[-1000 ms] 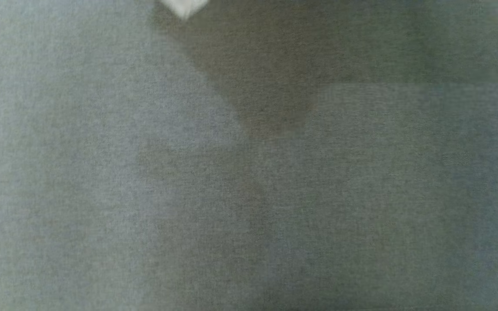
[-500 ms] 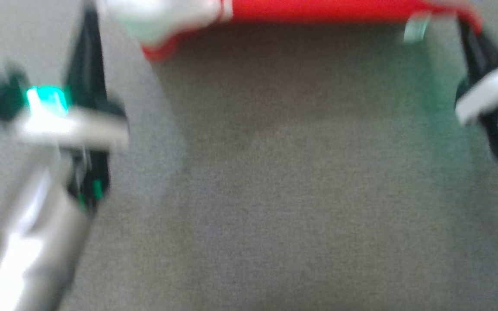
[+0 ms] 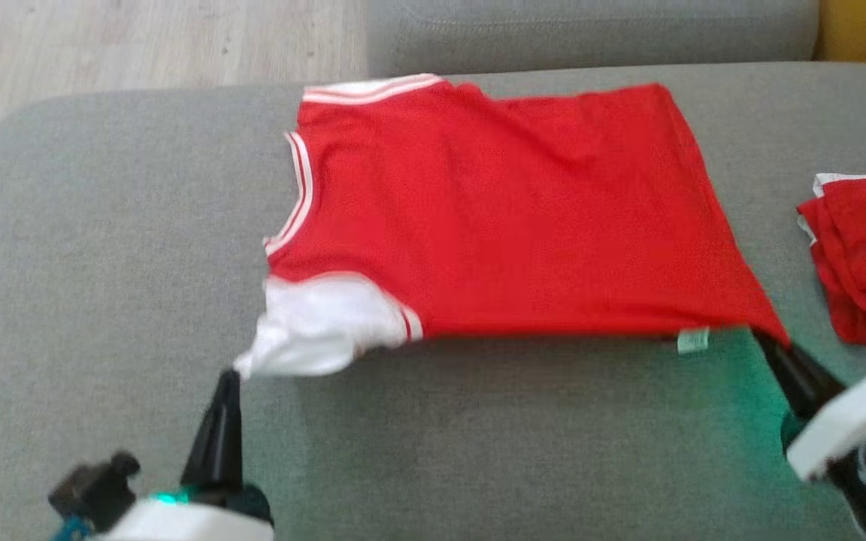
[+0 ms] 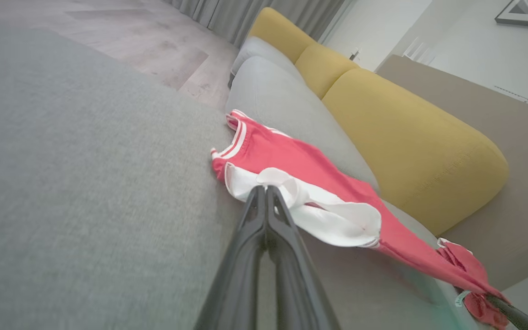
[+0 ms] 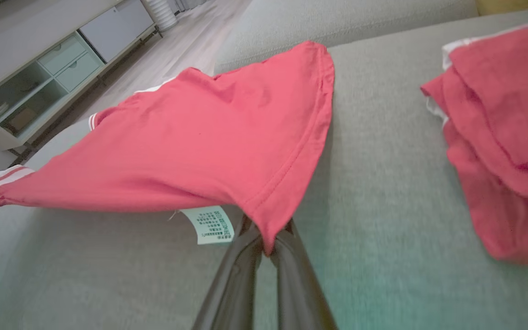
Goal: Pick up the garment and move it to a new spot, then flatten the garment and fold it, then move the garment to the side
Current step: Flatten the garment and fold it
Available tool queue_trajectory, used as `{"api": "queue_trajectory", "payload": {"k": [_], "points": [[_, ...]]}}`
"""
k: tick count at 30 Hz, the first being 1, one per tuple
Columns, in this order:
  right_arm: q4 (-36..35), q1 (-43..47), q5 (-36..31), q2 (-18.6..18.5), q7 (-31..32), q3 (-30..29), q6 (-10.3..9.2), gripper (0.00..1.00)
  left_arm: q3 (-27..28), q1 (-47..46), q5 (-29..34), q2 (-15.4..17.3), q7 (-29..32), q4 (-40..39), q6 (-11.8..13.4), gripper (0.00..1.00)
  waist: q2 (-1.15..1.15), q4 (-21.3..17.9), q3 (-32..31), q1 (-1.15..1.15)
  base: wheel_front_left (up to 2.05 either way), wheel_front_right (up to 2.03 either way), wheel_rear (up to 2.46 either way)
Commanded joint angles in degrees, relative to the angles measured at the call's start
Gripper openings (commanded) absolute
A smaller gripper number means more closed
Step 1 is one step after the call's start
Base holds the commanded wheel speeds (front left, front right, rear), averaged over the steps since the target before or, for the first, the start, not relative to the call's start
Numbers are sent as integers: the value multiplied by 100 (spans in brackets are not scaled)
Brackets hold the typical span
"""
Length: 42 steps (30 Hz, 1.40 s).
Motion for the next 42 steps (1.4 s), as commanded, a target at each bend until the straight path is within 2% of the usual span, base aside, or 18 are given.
{"api": "queue_trajectory", "payload": {"k": [1,5,9,21,36,37,38,39,40,41,42], "points": [[-243,182,27,-303,-67,-118,-5,0,211,-25,37,45,-38,-277,86,0,-1,-3,-36,2,0,0,0],[-624,619,-79,-342,21,-373,-5,0,234,314,-36,-38,-38,-536,222,0,-1,-35,-26,2,0,0,0],[-796,725,-181,-251,198,-710,-5,0,283,213,-130,-102,0,-619,240,0,-1,-23,116,2,0,0,0],[-711,21,-448,217,813,-1185,-5,0,295,-1507,-273,-447,288,150,-126,0,-1,24,828,2,0,0,0],[-213,-1274,-694,504,945,-1007,-5,0,389,-3294,141,-611,78,1371,-551,0,-1,-77,1428,2,0,0,0],[-161,-1361,-706,517,919,-980,-5,1,394,-3367,157,-624,65,1440,-573,0,-1,-79,1457,2,0,0,0],[-95,-1442,-728,541,874,-962,-5,42,398,-3432,173,-636,53,1510,-595,0,-1,-80,1481,2,0,0,0],[-34,-1515,-747,569,829,-938,-5,100,401,-3487,186,-649,41,1575,-617,17,-1,-82,1501,2,0,0,0],[33,-1584,-764,603,745,-938,-5,100,406,-3532,195,-665,30,1635,-638,46,-1,-83,1515,2,0,0,0],[123,-1642,-779,644,643,-966,-5,100,411,-3567,200,-685,20,1690,-658,96,-1,-83,1526,2,0,0,0],[182,-1687,-786,690,545,-970,-5,100,416,-3589,204,-708,10,1736,-676,100,-1,-83,1531,2,0,0,0]]}}
